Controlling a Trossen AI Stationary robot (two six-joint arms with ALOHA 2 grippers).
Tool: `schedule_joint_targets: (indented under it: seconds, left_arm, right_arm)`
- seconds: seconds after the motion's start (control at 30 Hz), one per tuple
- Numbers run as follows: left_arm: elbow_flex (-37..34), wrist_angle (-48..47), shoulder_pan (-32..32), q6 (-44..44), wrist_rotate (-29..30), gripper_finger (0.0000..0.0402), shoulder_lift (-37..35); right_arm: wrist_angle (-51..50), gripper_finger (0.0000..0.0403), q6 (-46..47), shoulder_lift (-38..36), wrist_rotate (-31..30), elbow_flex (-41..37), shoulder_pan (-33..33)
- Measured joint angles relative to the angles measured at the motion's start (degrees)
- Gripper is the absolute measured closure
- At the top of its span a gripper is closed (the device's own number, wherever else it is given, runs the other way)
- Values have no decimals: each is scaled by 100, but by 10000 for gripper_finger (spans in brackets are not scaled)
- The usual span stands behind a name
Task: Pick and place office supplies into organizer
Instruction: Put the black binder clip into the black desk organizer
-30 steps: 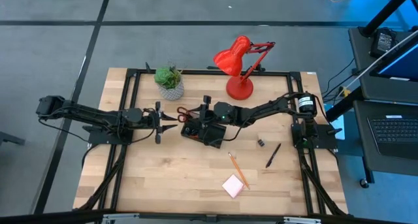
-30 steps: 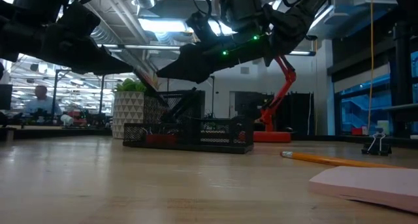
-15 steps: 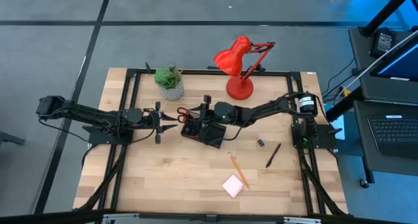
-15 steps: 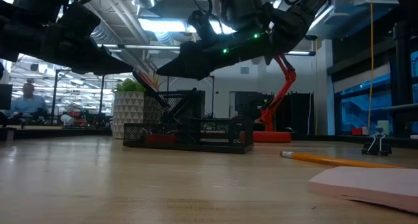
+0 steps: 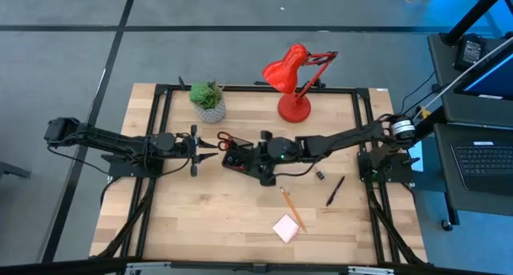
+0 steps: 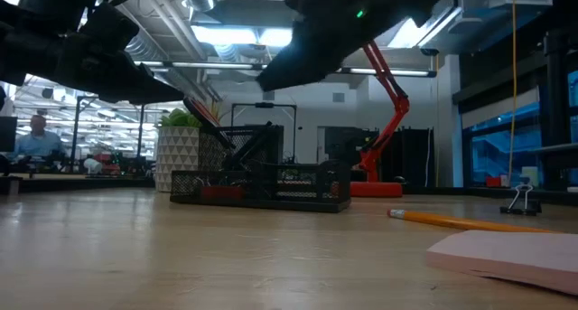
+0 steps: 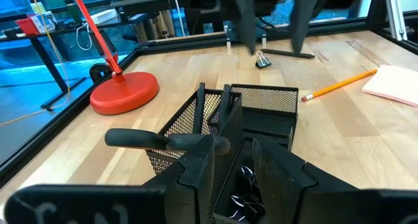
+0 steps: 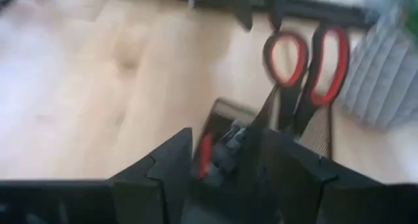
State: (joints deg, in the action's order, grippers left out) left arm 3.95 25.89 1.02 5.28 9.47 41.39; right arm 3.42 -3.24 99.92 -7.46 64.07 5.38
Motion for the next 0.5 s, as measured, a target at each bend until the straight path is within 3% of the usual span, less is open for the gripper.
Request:
schedule_joint_targets:
  seconds: [0.17,0.5]
  left_arm:
    - [0,0,0,0,0,301,2]
    - [0,-5,0,-2,0,302,2]
  right_arm:
    - [-1160,217,1441,-268,7,0,225]
    - [-2420,217,2910,-305,23,0,563]
